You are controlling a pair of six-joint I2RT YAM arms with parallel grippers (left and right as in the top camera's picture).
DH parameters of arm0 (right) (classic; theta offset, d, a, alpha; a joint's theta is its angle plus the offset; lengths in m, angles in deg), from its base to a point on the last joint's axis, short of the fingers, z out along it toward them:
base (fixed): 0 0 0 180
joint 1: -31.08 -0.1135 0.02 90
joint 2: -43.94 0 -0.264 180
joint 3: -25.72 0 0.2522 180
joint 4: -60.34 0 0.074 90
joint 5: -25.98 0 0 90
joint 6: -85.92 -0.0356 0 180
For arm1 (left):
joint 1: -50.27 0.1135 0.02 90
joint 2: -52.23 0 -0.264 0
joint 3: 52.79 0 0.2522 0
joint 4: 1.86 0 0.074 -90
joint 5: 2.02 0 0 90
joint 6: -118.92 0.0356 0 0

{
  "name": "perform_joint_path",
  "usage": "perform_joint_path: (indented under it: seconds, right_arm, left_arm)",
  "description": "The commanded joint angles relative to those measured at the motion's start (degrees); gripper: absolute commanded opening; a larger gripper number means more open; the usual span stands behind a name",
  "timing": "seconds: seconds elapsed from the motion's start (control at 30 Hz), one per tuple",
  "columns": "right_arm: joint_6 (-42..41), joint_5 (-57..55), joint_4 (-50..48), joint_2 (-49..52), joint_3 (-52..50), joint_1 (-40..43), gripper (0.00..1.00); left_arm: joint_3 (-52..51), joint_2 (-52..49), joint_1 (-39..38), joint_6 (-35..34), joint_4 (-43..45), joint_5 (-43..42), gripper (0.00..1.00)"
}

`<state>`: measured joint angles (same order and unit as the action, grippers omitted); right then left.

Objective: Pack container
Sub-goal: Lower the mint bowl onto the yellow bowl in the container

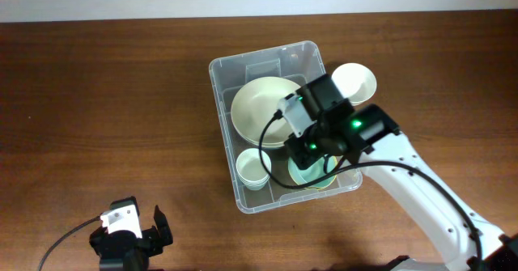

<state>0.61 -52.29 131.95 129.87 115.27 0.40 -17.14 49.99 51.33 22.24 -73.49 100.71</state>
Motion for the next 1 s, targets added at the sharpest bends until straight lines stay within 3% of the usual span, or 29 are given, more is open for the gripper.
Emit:
perform_joint_path:
  seconds: [0.0,0.43,0.97]
  right_arm:
    - [0.92,1.18,-0.13,2.36,-0.59,-0.44,0.04]
    - [0.90,-1.29,2.23,12.20,-0.57,-0.39,0.04]
    - [0.39,-2.03,1.75,12.15,2.45,0.63,0.04]
  left_arm:
    - [0.76,0.37,0.13,-0.09,-0.13,0.59,1.00]
    - [0.76,0.37,0.13,-0.09,-0.13,0.59,1.00]
    - [0.76,0.37,0.13,-0.09,-0.13,0.61,1.00]
